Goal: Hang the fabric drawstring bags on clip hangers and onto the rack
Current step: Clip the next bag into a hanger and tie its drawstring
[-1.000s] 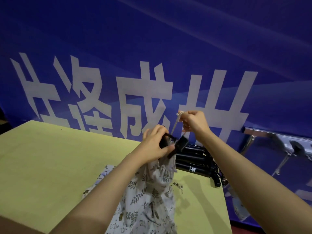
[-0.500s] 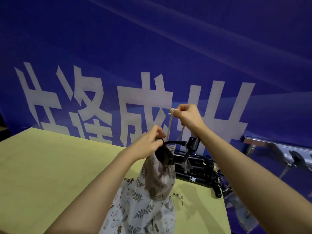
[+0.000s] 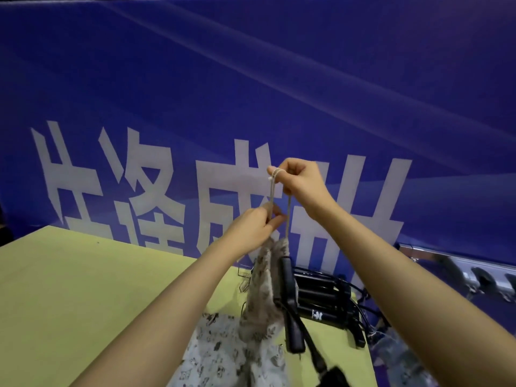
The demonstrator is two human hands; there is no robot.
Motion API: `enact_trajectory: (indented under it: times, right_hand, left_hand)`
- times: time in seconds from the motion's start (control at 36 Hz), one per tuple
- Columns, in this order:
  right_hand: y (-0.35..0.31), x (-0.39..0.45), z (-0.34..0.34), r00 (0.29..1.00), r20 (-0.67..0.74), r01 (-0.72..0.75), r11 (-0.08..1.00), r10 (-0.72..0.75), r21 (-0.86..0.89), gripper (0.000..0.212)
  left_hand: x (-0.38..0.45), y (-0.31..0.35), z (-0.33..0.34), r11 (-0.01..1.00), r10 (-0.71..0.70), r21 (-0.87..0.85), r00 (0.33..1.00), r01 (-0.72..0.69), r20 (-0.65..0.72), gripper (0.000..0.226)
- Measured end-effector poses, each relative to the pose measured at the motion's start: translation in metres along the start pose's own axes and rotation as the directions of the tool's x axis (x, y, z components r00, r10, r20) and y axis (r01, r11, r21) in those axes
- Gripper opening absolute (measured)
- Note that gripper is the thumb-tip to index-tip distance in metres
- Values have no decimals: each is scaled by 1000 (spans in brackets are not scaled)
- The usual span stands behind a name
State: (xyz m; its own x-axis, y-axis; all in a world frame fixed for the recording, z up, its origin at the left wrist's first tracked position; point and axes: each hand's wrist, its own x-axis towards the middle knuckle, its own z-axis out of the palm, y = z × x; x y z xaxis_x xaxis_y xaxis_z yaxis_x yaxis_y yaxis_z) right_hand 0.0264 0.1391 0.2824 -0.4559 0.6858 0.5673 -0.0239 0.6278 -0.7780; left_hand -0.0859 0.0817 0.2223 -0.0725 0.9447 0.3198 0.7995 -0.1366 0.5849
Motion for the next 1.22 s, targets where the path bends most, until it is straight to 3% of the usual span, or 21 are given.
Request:
enact_trajectory:
  times: [0.17, 0.31, 0.58, 0.78, 0.97, 1.08, 1.22]
  right_hand:
    - [-10, -8, -18, 997, -81, 9, 1000, -11, -20, 29]
    - [-15, -18, -40, 990, -144, -1, 1000, -1, -18, 28]
    - [-2, -48, -100, 965, -260, -13, 999, 20, 30, 30]
    - [11, -85, -188, 928, -372, -9, 999, 21, 35, 30]
    - [25, -121, -280, 890, -454, -33, 998, 49, 44, 32]
    - [35, -150, -333, 874, -481, -60, 998, 68, 32, 30]
    - [48, -180, -388, 823, -557, -101, 993, 113, 54, 34]
  left_hand:
    - [5, 19, 6, 986, 17, -168, 979, 17, 202, 24]
    - [9, 28, 29, 993, 63, -113, 971, -37, 231, 24]
    - [13, 77, 78, 972, 88, -236, 949, -16, 301, 11]
    - [28, 138, 150, 993, 109, -81, 934, -87, 340, 20]
    - [34, 192, 234, 976, 157, -189, 959, -113, 236, 29]
    - [35, 222, 287, 973, 145, -214, 957, -91, 252, 38]
    - [27, 247, 352, 985, 167, -104, 931, -140, 325, 21]
